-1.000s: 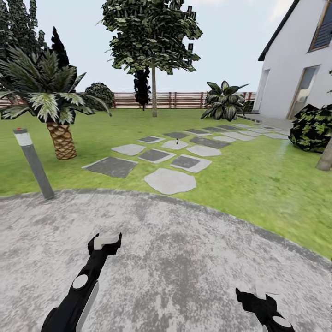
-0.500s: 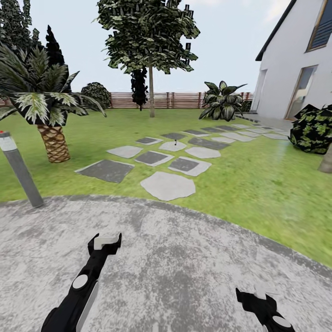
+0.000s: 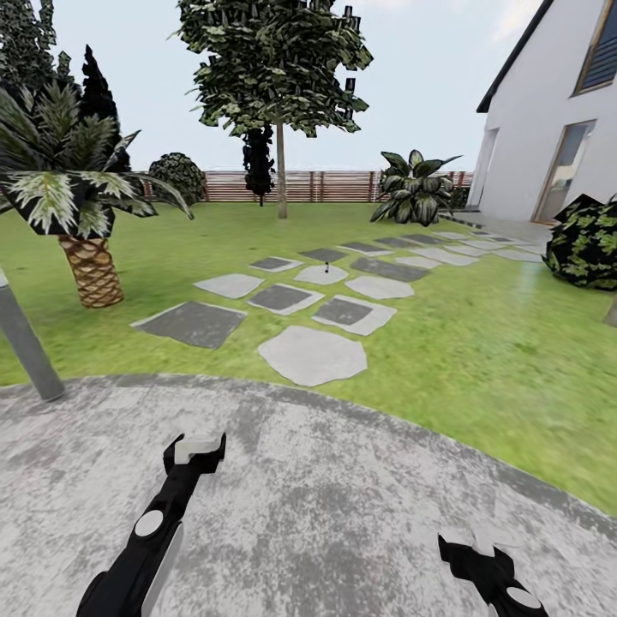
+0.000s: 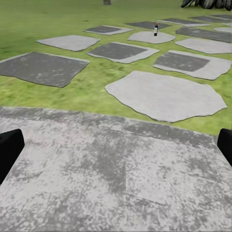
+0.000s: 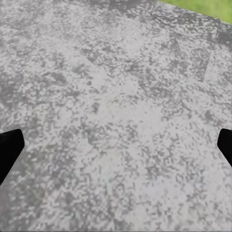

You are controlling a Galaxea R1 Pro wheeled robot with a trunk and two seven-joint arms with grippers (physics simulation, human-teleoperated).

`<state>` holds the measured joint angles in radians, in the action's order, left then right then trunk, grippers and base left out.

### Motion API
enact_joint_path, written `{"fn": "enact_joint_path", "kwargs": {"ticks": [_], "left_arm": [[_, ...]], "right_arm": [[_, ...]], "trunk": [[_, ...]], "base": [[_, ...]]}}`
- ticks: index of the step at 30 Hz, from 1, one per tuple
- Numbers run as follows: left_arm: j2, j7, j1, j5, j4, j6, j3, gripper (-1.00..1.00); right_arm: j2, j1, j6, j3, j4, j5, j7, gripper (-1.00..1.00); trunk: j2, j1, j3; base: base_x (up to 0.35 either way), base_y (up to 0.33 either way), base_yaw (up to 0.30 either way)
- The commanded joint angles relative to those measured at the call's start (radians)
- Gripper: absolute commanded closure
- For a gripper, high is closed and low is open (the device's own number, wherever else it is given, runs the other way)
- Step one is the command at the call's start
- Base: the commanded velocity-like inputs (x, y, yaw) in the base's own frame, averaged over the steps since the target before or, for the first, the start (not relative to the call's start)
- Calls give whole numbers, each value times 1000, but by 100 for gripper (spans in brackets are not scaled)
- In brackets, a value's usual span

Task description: In the garden, pick up the pesticide atomizer on the floor and spray pesticide onto both trees until each tree trunk is fully covered.

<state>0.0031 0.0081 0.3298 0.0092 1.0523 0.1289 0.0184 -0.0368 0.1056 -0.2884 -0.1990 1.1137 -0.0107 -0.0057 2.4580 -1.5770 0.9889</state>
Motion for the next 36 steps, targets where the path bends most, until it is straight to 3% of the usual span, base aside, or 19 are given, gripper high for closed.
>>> {"fn": "enact_joint_path", "kwargs": {"ticks": [1, 36], "left_arm": [[0, 0, 0, 0, 0, 0, 0, -100], [0, 0, 0, 0, 0, 0, 0, -100]], "right_arm": [[0, 0, 0, 0, 1, 0, 0, -100], [1, 0, 0, 1, 2, 0, 1, -100]], "trunk": [[0, 0, 0], [0, 0, 0]], "base": [[327, 0, 0], [327, 0, 0]]}}
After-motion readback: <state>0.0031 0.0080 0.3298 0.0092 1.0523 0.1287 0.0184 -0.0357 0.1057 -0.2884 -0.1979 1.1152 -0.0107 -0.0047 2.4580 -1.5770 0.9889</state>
